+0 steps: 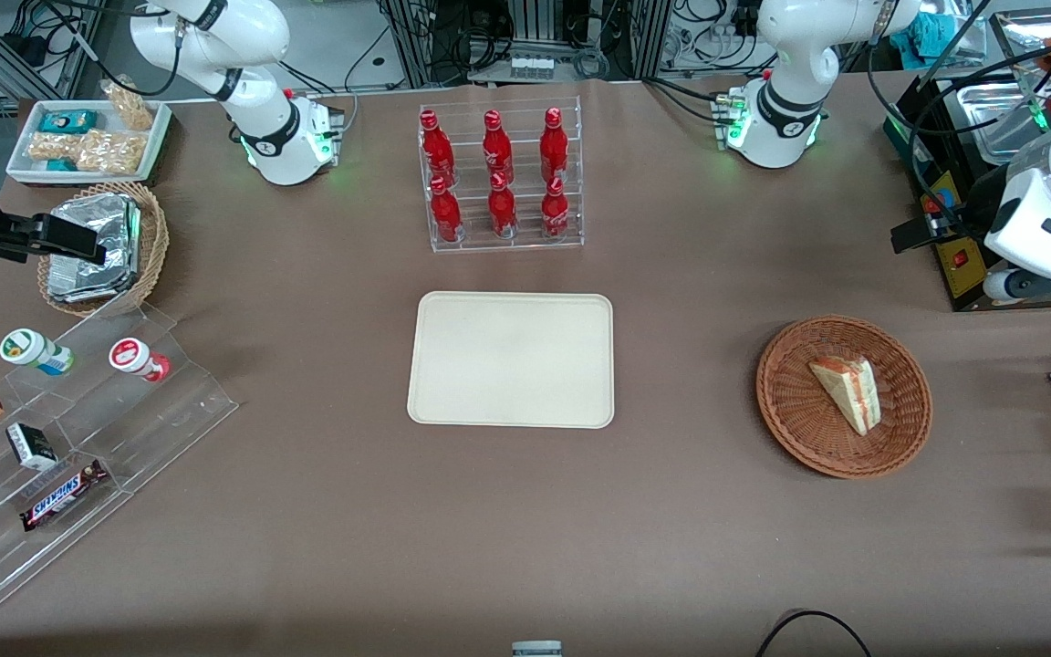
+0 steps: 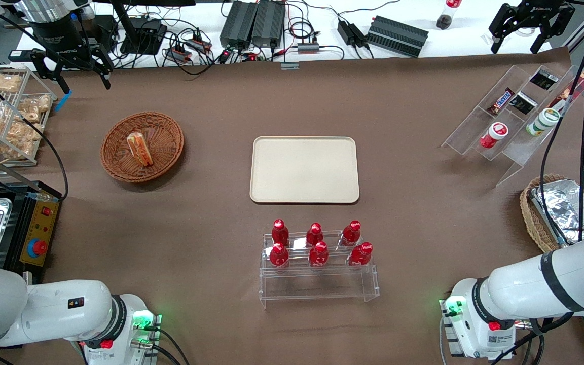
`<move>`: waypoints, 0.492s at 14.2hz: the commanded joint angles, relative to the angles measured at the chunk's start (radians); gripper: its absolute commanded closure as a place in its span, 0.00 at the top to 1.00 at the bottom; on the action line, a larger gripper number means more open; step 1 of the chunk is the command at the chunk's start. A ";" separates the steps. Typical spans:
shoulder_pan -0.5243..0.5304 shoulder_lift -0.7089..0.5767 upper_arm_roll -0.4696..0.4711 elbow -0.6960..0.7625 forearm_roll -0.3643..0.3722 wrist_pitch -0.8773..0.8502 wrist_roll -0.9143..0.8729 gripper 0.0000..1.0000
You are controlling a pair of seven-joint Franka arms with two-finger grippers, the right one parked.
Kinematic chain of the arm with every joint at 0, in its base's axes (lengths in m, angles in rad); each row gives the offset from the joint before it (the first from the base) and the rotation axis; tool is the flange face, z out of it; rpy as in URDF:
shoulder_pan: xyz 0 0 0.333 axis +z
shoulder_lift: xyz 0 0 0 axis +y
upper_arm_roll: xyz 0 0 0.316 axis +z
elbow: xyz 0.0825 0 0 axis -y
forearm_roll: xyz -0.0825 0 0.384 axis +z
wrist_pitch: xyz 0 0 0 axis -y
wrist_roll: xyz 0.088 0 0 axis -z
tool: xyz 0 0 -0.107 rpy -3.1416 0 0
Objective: Place sandwich from basket to tray
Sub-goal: 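Move the left gripper over the wrapped sandwich in the wicker basket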
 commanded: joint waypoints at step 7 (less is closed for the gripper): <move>0.020 0.011 -0.014 0.019 -0.004 -0.008 -0.009 1.00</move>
